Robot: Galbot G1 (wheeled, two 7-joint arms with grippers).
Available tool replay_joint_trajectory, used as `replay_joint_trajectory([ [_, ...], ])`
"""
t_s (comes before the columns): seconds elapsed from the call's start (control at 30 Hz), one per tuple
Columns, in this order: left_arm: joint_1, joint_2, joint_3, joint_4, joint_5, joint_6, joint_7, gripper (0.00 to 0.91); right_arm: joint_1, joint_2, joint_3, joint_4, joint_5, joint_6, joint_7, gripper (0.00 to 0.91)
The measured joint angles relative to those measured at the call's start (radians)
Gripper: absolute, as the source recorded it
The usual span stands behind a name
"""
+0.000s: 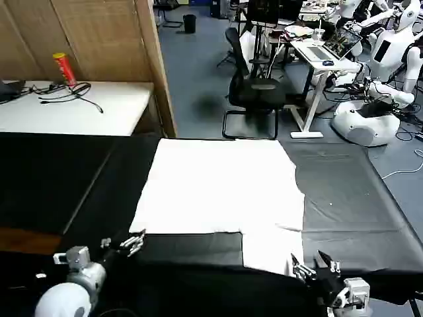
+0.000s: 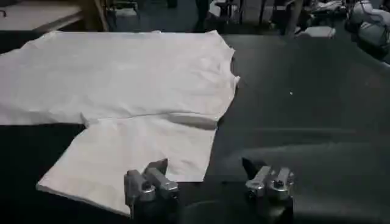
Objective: Fold and organize the clothes.
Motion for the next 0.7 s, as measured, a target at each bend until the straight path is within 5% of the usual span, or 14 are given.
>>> replay_joint_trajectory([
  [0.17, -0.01, -0.004, 0.005, 0.008, 0.035, 0.003, 0.013, 0.878, 0.003, 0.013, -0.011, -0.02, -0.022, -0.001, 0.002, 0.673],
  [0.2, -0.011, -0.005, 0.006, 0.009, 0.037, 0.001, 0.012, 0.263, 0.003, 0.015, -0.012, -0.023, -0.023, 0.0, 0.002, 0.585],
  [0.23, -0.014, -0.006, 0.008, 0.011, 0.038, 0.0, 0.009, 0.146, 0.003, 0.017, -0.014, -0.025, -0.025, 0.0, 0.003, 0.546],
  [0.27, -0.017, -0.006, 0.009, 0.014, 0.04, 0.001, 0.008, 0.0, 0.002, 0.02, -0.017, -0.027, -0.027, 0.0, 0.004, 0.39],
  [0.33, -0.019, -0.008, 0.009, 0.02, 0.041, 0.004, 0.008, 0.0, 0.002, 0.024, -0.019, -0.029, -0.03, 0.0, 0.005, 0.166],
  [0.4, -0.017, -0.011, 0.009, 0.028, 0.041, 0.002, 0.011, 0.0, 0.001, 0.027, -0.024, -0.029, -0.032, 0.0, 0.005, 0.078],
  [0.7, 0.002, -0.016, 0.013, 0.018, 0.062, -0.002, 0.034, 0.0, -0.028, 0.044, -0.027, 0.011, -0.04, -0.028, 0.039, 0.0],
])
